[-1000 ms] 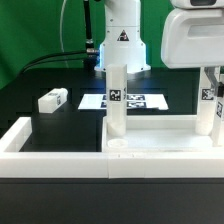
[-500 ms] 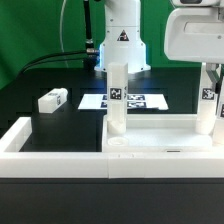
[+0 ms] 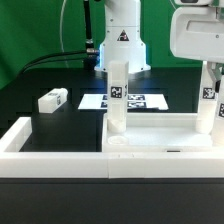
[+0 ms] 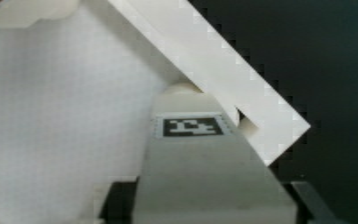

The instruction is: Assemble desk

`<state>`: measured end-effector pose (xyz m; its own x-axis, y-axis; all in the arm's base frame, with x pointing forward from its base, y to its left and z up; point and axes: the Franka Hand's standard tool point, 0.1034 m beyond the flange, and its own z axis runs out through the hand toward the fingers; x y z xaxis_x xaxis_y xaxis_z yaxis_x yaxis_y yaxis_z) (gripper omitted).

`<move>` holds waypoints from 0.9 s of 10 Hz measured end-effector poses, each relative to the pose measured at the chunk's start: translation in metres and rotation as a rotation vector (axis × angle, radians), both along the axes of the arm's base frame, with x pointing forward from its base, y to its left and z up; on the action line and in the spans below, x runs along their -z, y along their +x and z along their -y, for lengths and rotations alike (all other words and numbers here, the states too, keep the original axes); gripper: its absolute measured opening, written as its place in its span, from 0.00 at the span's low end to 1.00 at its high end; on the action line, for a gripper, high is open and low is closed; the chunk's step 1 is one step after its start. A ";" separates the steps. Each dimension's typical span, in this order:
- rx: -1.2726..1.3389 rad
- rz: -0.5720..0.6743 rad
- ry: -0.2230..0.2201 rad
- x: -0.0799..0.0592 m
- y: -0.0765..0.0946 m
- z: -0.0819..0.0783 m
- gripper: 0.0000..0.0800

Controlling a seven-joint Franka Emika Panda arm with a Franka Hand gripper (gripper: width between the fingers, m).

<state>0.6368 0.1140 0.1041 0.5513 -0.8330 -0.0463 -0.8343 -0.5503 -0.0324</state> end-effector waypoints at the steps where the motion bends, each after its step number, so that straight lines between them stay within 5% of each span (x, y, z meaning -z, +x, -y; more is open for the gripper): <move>1: 0.147 0.009 0.023 0.001 -0.001 0.002 0.36; 9: 0.665 0.005 0.072 0.000 0.001 0.004 0.36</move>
Offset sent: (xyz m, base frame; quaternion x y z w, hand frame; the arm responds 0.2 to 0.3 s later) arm -0.0039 -0.0008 -0.0017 0.0075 -0.0164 0.2366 0.9714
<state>0.6374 0.1104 0.1036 -0.0785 -0.9905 -0.1129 -0.9949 0.0851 -0.0548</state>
